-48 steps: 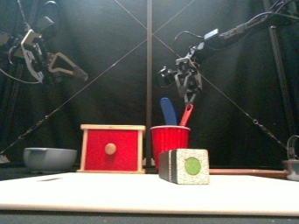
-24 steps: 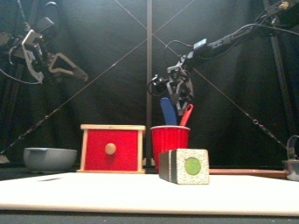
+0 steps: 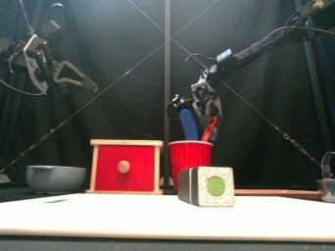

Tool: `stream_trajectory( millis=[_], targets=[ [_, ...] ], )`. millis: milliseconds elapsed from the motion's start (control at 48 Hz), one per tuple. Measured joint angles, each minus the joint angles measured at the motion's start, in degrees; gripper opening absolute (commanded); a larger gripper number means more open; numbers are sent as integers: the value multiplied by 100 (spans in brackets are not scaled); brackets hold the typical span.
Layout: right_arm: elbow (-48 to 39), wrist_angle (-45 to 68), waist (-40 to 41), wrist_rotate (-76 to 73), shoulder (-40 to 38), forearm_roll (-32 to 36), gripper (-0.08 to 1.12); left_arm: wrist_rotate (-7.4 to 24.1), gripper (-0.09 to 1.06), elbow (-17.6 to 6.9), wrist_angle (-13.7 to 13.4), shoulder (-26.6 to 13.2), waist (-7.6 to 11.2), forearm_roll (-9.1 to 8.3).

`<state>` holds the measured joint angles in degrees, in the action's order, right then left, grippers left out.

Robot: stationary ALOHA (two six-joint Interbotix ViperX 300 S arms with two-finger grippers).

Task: Place sushi on board then cut the sushi with the knife then place the pieces on the plate
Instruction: Pick knife at handle with right hand

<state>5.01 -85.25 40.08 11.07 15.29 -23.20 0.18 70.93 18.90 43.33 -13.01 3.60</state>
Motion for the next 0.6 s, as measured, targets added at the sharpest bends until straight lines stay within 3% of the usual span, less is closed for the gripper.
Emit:
stream_trajectory(
  millis=[188, 604],
  targets=[
    [0, 18, -79, 9, 18, 62, 78, -18, -3, 9, 0, 9, 0, 9],
    [0, 18, -149, 0, 97, 62, 41, -26, -3, 35, -9, 0, 0, 9]
  ],
)
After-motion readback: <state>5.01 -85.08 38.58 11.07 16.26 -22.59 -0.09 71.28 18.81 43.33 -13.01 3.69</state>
